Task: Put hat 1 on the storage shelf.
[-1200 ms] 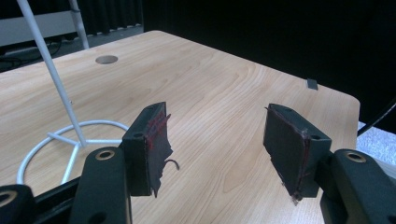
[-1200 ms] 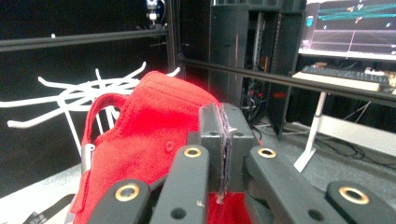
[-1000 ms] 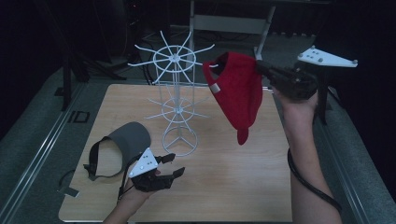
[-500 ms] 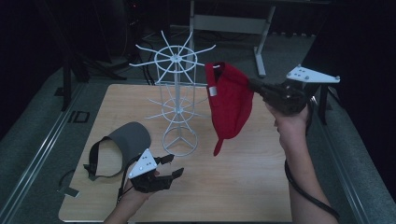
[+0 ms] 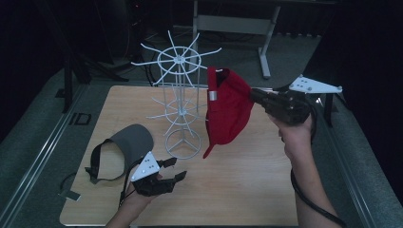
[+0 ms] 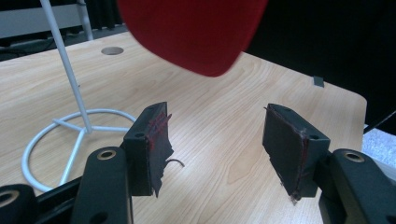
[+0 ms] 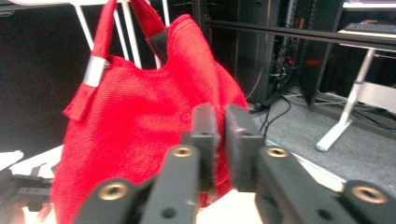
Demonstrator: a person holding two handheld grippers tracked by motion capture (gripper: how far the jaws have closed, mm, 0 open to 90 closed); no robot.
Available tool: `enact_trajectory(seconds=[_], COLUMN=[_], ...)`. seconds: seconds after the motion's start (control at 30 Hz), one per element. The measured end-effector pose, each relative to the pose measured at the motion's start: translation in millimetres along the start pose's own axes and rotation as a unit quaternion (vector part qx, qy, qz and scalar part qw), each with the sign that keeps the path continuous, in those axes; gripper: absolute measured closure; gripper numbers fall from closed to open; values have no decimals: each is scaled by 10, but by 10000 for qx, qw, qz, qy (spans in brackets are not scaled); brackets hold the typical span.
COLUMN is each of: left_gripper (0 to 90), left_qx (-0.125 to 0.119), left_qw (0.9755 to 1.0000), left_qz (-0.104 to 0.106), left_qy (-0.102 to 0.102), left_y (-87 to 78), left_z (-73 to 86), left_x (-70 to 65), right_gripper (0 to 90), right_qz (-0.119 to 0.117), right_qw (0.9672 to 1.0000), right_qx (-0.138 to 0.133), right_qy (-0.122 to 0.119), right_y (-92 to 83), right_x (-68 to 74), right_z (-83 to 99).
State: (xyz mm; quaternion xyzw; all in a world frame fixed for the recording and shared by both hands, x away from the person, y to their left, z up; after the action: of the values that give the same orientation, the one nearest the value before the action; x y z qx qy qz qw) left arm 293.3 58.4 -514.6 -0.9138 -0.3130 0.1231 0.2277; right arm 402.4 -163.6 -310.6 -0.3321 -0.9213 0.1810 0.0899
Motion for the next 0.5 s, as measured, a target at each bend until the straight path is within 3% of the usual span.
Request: enact_trajectory(seconds=[0.3, 0.5], left_gripper=[420, 420], left_qx=[27, 56], left_qw=[10000, 10000], left_qz=[-26, -51], left_qy=[-24, -42], left_y=[-6, -11], left_z=[26, 65], left_x=[19, 35], right_gripper=[568, 437], right_qz=[-50, 15], right_qw=[10000, 10000], right_qx=[-41, 17], right_qy=[-75, 37], right_y=[-126, -207], right_x=[7, -66], right_z=[113, 340])
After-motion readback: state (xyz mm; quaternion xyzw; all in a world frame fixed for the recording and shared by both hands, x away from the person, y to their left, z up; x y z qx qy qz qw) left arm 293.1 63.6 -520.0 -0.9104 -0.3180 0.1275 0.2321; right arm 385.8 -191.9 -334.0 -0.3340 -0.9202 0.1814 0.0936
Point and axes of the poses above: each handheld gripper's, and its own axes: y roughly forward along the jaws, z roughly out of its underside, x roughly to its left, the point moved 10 cm from there along y, roughly forward along the jaws, and after that the axes turned 9 degrees about x, right-handed, at the moved point
